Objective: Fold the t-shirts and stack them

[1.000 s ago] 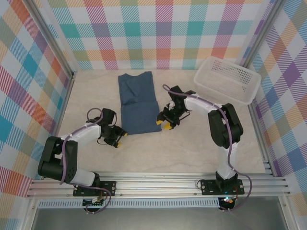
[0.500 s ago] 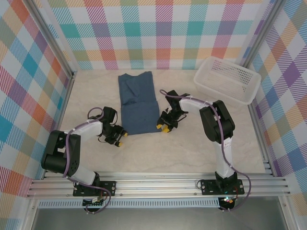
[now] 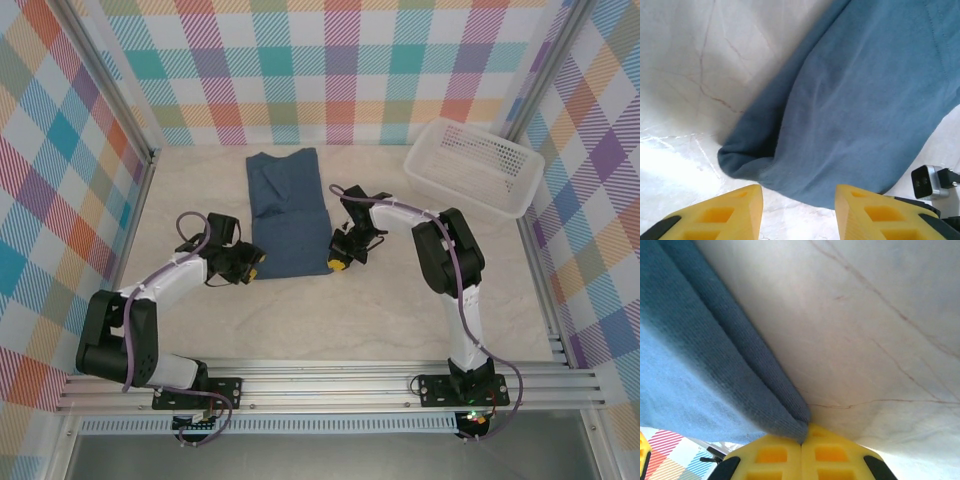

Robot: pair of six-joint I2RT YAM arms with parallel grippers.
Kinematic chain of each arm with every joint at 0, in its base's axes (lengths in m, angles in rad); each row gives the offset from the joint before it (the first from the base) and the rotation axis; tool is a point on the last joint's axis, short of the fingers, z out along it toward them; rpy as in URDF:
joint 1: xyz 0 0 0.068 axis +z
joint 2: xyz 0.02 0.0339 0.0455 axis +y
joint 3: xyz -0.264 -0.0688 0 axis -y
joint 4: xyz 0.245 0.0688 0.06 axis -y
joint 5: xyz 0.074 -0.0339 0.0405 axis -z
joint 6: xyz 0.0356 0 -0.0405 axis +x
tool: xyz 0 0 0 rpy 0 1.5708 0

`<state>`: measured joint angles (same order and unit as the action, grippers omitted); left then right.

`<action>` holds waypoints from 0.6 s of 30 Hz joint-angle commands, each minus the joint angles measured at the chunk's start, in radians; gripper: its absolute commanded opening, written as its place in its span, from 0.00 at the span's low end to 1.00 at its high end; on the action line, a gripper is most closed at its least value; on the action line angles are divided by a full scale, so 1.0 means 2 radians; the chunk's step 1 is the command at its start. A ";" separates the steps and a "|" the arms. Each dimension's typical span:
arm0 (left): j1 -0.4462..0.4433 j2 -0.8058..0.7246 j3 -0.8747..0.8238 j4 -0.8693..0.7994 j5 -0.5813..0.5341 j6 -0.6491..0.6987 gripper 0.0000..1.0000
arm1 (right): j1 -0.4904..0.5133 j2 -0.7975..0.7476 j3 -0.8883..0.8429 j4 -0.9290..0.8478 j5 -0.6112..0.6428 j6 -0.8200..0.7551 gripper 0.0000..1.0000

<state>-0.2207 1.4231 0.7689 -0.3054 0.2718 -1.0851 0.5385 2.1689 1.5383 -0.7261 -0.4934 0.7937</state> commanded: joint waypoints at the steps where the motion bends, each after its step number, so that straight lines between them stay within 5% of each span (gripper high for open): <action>1: 0.006 0.027 -0.001 0.004 0.005 0.007 0.39 | 0.004 -0.002 0.006 -0.011 0.013 0.003 0.00; 8: -0.001 0.016 0.035 -0.129 -0.055 0.026 0.42 | 0.004 -0.003 0.008 -0.017 0.013 0.003 0.00; 18: -0.015 0.060 0.024 -0.052 -0.019 0.007 0.42 | 0.004 -0.005 -0.002 -0.014 0.006 0.005 0.00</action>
<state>-0.2314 1.5017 0.8078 -0.4408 0.2188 -1.0580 0.5385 2.1689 1.5391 -0.7277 -0.4919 0.7971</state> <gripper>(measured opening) 0.425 0.044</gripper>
